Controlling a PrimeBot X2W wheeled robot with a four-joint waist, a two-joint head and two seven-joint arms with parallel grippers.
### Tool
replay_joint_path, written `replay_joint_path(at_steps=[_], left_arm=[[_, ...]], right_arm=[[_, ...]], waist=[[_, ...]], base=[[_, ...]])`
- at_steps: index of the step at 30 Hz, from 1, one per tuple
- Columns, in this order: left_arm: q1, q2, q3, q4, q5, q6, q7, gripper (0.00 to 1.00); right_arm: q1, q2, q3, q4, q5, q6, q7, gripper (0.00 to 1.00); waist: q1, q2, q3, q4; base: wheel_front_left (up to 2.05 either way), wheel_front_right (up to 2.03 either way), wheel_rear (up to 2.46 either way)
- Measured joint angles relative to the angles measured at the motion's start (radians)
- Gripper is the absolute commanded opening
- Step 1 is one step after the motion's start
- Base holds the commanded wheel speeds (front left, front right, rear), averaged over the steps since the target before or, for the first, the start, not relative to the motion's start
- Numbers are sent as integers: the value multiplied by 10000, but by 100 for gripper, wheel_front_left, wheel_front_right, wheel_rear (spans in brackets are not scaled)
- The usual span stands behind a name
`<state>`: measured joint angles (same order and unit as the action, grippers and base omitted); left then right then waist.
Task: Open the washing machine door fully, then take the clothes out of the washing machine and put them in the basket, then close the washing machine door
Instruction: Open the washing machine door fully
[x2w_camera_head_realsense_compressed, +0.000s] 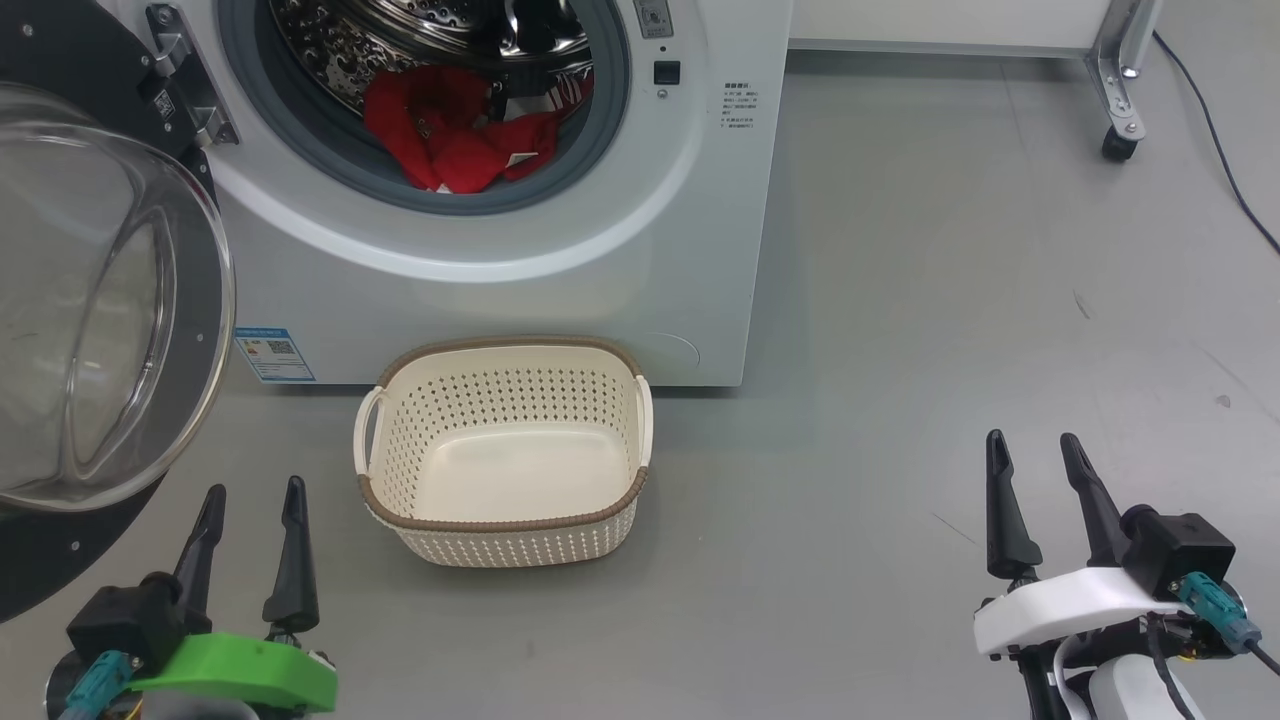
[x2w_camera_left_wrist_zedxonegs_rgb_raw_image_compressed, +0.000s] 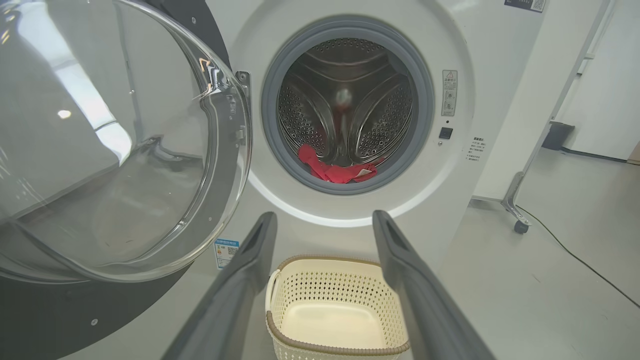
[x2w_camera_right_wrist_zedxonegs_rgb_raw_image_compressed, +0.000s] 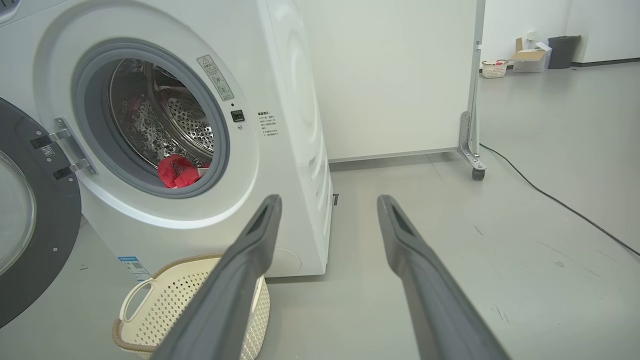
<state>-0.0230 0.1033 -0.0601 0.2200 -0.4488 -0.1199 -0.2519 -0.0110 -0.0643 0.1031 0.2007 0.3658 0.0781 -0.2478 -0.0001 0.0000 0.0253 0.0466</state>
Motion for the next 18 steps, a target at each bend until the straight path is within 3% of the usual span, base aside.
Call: replay_joint_path(at_steps=[18], left_arm=[[83,-4,15,-395,0,0,0,100]], right_arm=[[2,27,6,-54,-33,8,0,100]], waist=[[0,0,55,-1]], base=[[0,0,0]])
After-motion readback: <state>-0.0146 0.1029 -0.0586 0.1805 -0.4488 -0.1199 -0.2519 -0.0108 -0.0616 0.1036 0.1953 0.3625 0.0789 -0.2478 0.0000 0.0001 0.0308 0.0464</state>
